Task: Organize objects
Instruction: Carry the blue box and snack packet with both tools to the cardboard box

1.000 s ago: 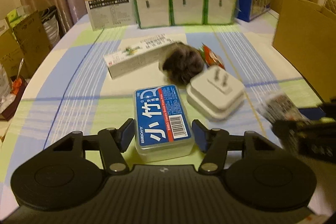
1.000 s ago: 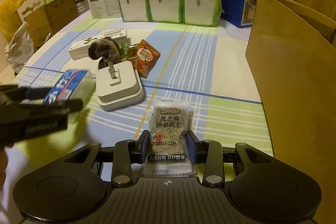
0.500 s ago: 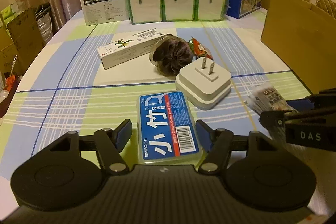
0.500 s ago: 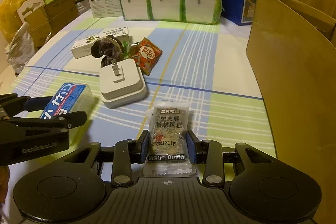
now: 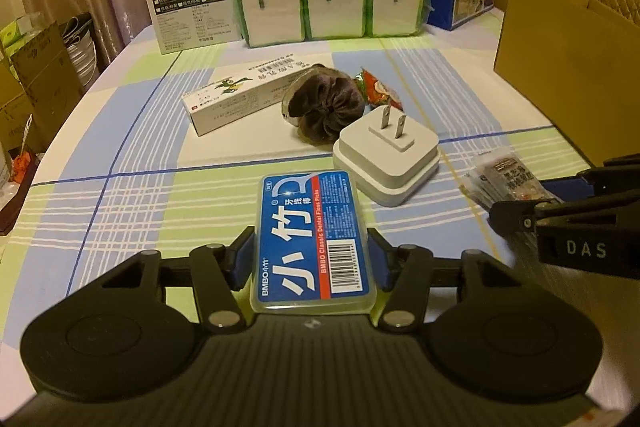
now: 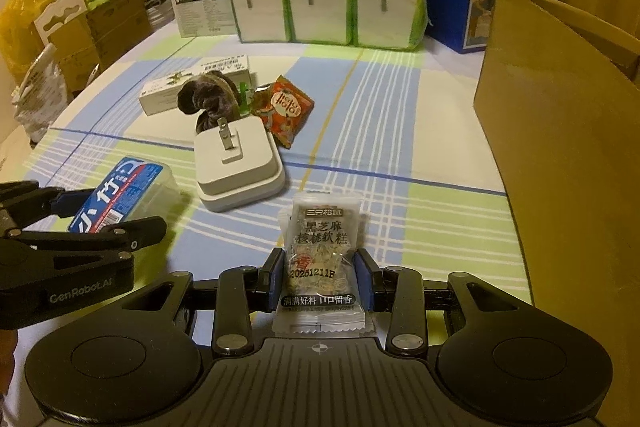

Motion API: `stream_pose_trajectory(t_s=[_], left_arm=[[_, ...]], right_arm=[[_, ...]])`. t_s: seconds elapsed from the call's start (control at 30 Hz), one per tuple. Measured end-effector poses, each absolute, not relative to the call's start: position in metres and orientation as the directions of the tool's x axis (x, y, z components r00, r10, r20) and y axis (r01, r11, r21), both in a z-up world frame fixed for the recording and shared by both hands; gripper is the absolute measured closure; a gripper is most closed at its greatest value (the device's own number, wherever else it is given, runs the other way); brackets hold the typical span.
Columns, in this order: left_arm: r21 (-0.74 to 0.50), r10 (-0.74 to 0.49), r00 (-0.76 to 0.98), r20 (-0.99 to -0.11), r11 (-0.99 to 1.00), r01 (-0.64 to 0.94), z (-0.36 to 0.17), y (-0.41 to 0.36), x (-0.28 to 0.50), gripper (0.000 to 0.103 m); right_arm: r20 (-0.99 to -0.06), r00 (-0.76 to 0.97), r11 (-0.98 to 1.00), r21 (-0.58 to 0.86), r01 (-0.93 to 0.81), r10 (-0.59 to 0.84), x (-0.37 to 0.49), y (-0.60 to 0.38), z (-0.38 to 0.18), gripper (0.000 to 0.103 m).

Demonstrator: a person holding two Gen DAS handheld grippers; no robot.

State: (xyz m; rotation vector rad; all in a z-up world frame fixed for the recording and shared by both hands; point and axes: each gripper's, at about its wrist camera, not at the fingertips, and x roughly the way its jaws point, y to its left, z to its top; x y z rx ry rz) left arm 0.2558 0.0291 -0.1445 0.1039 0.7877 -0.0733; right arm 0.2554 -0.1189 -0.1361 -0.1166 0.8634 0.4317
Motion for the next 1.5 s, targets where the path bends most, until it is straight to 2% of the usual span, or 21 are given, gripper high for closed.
stream_pose_trajectory(t_s=[0.57,1.07,1.5], left_arm=[[0.024,-0.057,0.699,-0.713,0.994,0.106,-0.118,0.021,0.236,0.051],[-0.004,-0.052,0.701,-0.711,0.998,0.069,-0.063,-0.003,0.148,0.051],[-0.036,-0.094,0.71,-0.698,0.995,0.097,-0.026,-0.042,0.063,0.051]], right_arm=[[-0.731,0.599,0.923,0.112,-0.369,0.328,0.23,-0.139,-0.117,0.069],[-0.681,0.646,0.935,0.188,-0.302,0.346,0.14,-0.188,-0.053,0.069],[-0.674,0.677,0.953,0.16,-0.256,0.295,0.059,-0.24,-0.021,0.069]])
